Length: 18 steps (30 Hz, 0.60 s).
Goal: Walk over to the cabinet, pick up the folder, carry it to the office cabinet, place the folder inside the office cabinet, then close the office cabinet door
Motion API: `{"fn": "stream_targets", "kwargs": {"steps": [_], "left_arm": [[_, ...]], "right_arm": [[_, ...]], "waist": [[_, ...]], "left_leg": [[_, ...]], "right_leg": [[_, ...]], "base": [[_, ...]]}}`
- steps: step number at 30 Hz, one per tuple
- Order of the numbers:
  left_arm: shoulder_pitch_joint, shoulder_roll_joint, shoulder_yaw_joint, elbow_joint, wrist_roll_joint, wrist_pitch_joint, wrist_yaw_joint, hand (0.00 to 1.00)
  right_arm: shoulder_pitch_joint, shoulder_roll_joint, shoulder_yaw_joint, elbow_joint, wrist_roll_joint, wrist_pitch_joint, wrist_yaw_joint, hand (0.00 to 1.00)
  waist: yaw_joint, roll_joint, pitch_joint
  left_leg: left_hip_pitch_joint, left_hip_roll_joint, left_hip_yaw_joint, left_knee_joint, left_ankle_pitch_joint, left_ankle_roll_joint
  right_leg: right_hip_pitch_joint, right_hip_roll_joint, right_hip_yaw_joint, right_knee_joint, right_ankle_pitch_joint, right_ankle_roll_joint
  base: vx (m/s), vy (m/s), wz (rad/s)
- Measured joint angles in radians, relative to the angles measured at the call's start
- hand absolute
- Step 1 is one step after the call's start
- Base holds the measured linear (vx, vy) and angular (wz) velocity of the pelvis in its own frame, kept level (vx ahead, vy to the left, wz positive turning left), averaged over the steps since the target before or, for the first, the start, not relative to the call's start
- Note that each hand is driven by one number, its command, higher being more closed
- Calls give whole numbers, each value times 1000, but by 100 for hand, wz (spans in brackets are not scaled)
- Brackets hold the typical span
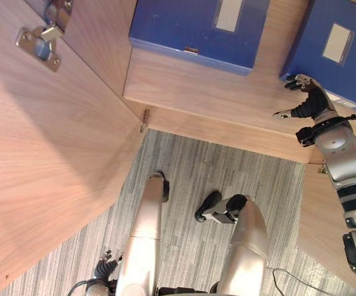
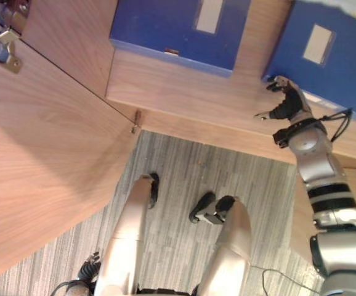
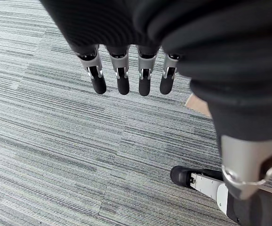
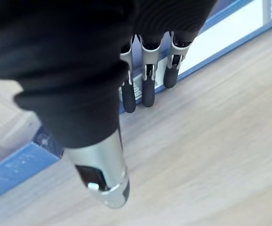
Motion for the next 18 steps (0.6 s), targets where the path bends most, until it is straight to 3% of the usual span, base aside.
{"fn": "stream_targets", "kwargs": {"steps": [3, 6, 12, 14, 18], "left_arm": [[-3, -2, 12, -1, 3, 8, -9, 0], [-10, 1, 13, -2, 7, 16, -13, 0], [-5, 5, 48, -7, 8, 17, -27, 0], [-5, 5, 61, 4, 8, 16, -39, 0], [-5, 12, 78, 48, 5, 15, -49, 0]], "right_arm": [[62, 31, 29, -59, -115, 4, 36, 0], [88, 64, 46, -59, -150, 5, 67, 0], [188, 204, 231, -35, -149, 0, 167, 0], [213, 247, 259, -2, -149, -5, 190, 0], [232, 277, 271, 83, -150, -11, 211, 0]], "waist": [[-1, -3, 1], [1, -8, 2], [14, -33, -13], [13, -41, -47], [7, -62, -109]], "left_leg": [[41, 5, 2, -51, 15, -1], [100, 14, 0, -128, 39, -2], [415, 71, 55, -469, 139, -1], [513, 90, 83, -579, 169, -1], [655, 104, 124, -694, 194, -4]], "right_leg": [[41, 10, -15, -52, 18, 2], [101, 32, -40, -135, 49, -5], [385, 140, -86, -503, 200, 3], [470, 181, -94, -634, 257, 10], [586, 222, -80, -764, 304, 22]], "base": [[9, 5, -1], [32, 5, -4], [85, -26, -28], [106, 35, -39], [105, 46, -30]]}}
